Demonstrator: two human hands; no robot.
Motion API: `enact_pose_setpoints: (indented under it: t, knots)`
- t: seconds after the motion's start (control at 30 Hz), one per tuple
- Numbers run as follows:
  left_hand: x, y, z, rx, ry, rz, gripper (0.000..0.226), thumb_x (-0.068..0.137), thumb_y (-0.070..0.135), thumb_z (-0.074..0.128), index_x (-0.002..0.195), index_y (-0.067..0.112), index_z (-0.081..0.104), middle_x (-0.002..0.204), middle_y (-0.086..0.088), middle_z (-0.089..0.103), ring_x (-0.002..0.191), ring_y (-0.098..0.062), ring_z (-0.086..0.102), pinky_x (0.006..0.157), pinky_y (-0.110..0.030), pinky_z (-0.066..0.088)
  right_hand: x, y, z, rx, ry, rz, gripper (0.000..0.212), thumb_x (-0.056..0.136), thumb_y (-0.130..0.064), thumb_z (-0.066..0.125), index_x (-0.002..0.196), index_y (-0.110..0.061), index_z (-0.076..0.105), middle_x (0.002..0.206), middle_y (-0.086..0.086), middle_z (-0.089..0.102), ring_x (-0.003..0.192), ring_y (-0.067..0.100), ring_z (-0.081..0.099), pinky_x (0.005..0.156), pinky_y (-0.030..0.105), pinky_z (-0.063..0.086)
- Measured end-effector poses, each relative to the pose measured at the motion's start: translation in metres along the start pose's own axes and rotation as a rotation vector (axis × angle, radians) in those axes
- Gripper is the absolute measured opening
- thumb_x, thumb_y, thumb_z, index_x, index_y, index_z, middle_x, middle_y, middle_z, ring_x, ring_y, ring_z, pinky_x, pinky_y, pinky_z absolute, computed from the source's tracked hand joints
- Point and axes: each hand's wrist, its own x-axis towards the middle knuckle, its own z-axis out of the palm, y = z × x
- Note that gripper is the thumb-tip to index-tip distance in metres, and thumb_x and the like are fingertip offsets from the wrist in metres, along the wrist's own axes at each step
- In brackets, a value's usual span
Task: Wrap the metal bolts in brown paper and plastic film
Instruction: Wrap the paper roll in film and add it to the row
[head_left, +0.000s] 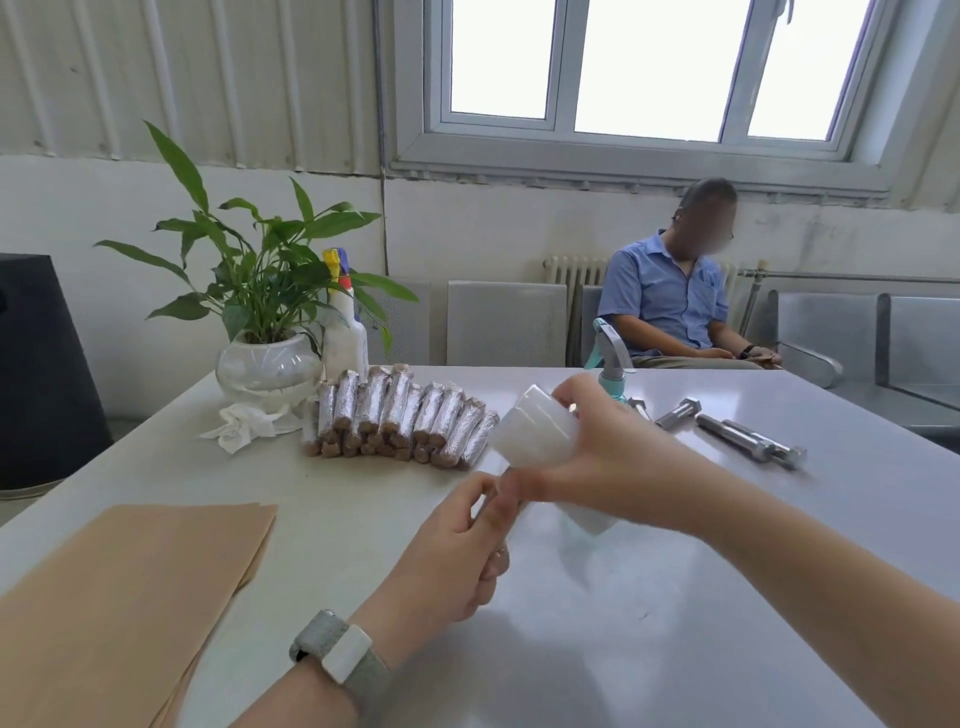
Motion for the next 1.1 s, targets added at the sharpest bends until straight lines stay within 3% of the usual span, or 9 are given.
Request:
enact_pose_setpoints:
  t: [0.07, 0.17, 0.37, 0.47, 0.6, 0.73, 0.9, 1.0, 1.1]
  knots:
    - [0.002, -0.001, -0.002, -0.068, 0.047, -0.009, 0.048, 0.075, 0.068, 0.053, 0.097, 0.025, 0.052, 0.055, 0.002, 0.038, 0.038, -0.012, 0.024, 0.042, -0.012, 0.019, -0.002, 0.0, 0.017, 0.021, 0.049, -0.105, 0.067, 0.055, -0.068, 0.062, 0.109, -0.038, 0.037, 0.091, -0.015, 0.056, 0.075, -0.002, 0.059, 0.052, 0.011, 0.043]
    - [0.003, -0.002, -0.007, -0.191, 0.122, -0.013, 0.03, 0.086, 0.053, 0.061, 0.095, 0.026, 0.053, 0.054, 0.002, 0.039, 0.037, -0.012, 0.025, 0.041, -0.015, 0.02, -0.006, 0.003, 0.041, 0.008, 0.111, -0.256, 0.073, 0.062, -0.06, 0.053, 0.129, -0.036, 0.036, 0.11, -0.013, 0.051, 0.095, 0.001, 0.052, 0.074, 0.015, 0.041]
    - [0.007, 0.002, -0.015, -0.388, 0.232, -0.062, 0.011, 0.099, 0.025, 0.045, 0.105, 0.015, 0.043, 0.053, 0.0, 0.045, 0.041, -0.016, 0.038, 0.04, -0.023, 0.029, -0.004, 0.01, 0.074, -0.244, 0.417, -0.593, 0.062, 0.06, -0.029, 0.086, 0.113, -0.012, 0.059, 0.106, 0.005, 0.052, 0.086, 0.024, 0.056, 0.072, 0.031, 0.049]
    - [0.009, 0.002, -0.019, -0.517, 0.259, -0.137, 0.02, 0.1, 0.031, 0.043, 0.103, 0.012, 0.048, 0.057, -0.004, 0.048, 0.043, -0.019, 0.043, 0.037, -0.024, 0.033, 0.001, 0.02, 0.084, -0.308, 0.48, -0.7, 0.067, 0.062, -0.044, 0.085, 0.112, -0.012, 0.055, 0.109, 0.003, 0.061, 0.086, 0.022, 0.06, 0.071, 0.031, 0.05]
    - [0.009, 0.004, -0.025, -0.758, 0.151, -0.162, 0.03, 0.084, 0.037, 0.05, 0.071, 0.012, 0.06, 0.06, -0.004, 0.054, 0.053, -0.02, 0.055, 0.049, -0.026, 0.044, 0.007, 0.031, 0.099, -0.265, 0.541, -0.752, 0.068, 0.07, -0.057, 0.078, 0.114, -0.014, 0.047, 0.1, 0.001, 0.065, 0.085, 0.021, 0.06, 0.075, 0.031, 0.046]
    - [0.011, 0.005, -0.028, -0.816, 0.069, -0.173, 0.084, 0.078, 0.078, 0.052, 0.107, 0.001, 0.067, 0.106, -0.021, 0.068, 0.104, -0.034, 0.066, 0.093, -0.045, 0.052, 0.007, 0.036, 0.108, -0.29, 0.513, -0.796, 0.058, 0.087, -0.057, 0.063, 0.125, -0.015, 0.048, 0.111, 0.0, 0.06, 0.096, 0.021, 0.058, 0.082, 0.032, 0.043]
    - [0.01, 0.011, -0.025, -0.821, 0.092, -0.374, 0.072, 0.077, 0.072, 0.057, 0.092, 0.002, 0.065, 0.083, -0.014, 0.062, 0.08, -0.027, 0.066, 0.07, -0.036, 0.058, -0.001, 0.033, 0.119, -0.399, 0.457, -0.852, 0.049, 0.083, -0.042, 0.069, 0.118, -0.014, 0.052, 0.108, 0.003, 0.053, 0.093, 0.028, 0.055, 0.079, 0.037, 0.044]
    - [0.014, 0.009, -0.029, -0.871, 0.234, -0.404, 0.074, 0.078, 0.077, 0.049, 0.112, 0.011, 0.048, 0.092, -0.015, 0.051, 0.096, -0.03, 0.053, 0.089, -0.04, 0.049, -0.003, 0.032, 0.12, -0.402, 0.47, -0.861, 0.046, 0.08, -0.034, 0.072, 0.116, -0.013, 0.051, 0.109, 0.004, 0.051, 0.09, 0.029, 0.054, 0.079, 0.036, 0.045]
    - [0.015, 0.008, -0.028, -0.898, 0.338, -0.385, 0.07, 0.08, 0.079, 0.043, 0.099, 0.012, 0.052, 0.09, -0.013, 0.049, 0.097, -0.028, 0.05, 0.089, -0.041, 0.049, -0.002, 0.033, 0.12, -0.419, 0.5, -0.889, 0.04, 0.082, -0.021, 0.073, 0.114, -0.013, 0.052, 0.115, 0.006, 0.059, 0.094, 0.029, 0.058, 0.084, 0.038, 0.045]
